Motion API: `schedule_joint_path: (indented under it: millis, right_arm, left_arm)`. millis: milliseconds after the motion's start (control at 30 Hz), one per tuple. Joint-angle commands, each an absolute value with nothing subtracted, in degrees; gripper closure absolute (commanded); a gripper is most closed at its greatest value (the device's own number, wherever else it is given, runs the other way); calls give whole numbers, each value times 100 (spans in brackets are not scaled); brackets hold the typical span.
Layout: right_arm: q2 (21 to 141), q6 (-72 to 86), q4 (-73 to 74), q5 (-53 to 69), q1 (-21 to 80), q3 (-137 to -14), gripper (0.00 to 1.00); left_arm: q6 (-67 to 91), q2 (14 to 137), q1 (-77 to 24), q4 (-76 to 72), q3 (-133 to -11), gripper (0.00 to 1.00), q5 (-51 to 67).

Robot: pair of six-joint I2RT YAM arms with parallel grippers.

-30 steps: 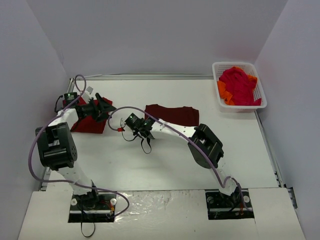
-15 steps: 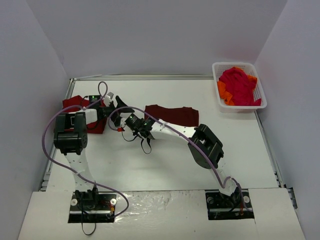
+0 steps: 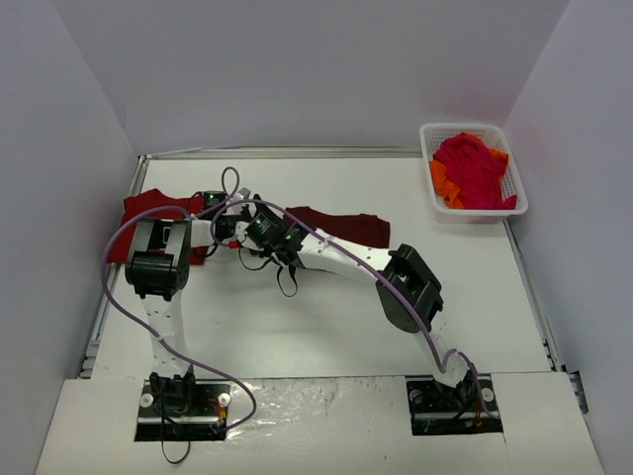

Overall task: Fold and stack the t-shirts
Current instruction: Put the neatly folded tshirt into the corner of the board with the left arm

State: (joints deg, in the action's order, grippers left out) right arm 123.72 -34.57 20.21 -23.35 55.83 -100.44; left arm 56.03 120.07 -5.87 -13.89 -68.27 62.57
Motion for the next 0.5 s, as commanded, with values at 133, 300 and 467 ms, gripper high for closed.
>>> schedule_joint_path:
  millis: [133, 300, 467]
  right_arm:
    - [12234, -3437, 2250, -2522, 5555, -10406, 100]
    - [12366, -3393, 2364, -2444, 5563, -10582, 100]
    - [12472, -3375, 2417, -2382, 5616, -10678, 100]
  left_arm:
    - [6538, 12225, -782, -2460, -6926, 6, 6346]
    - [7248, 12453, -940, -3478, -6952, 5, 6468]
    - [7717, 12691, -1019, -4192, -6978, 1, 6556]
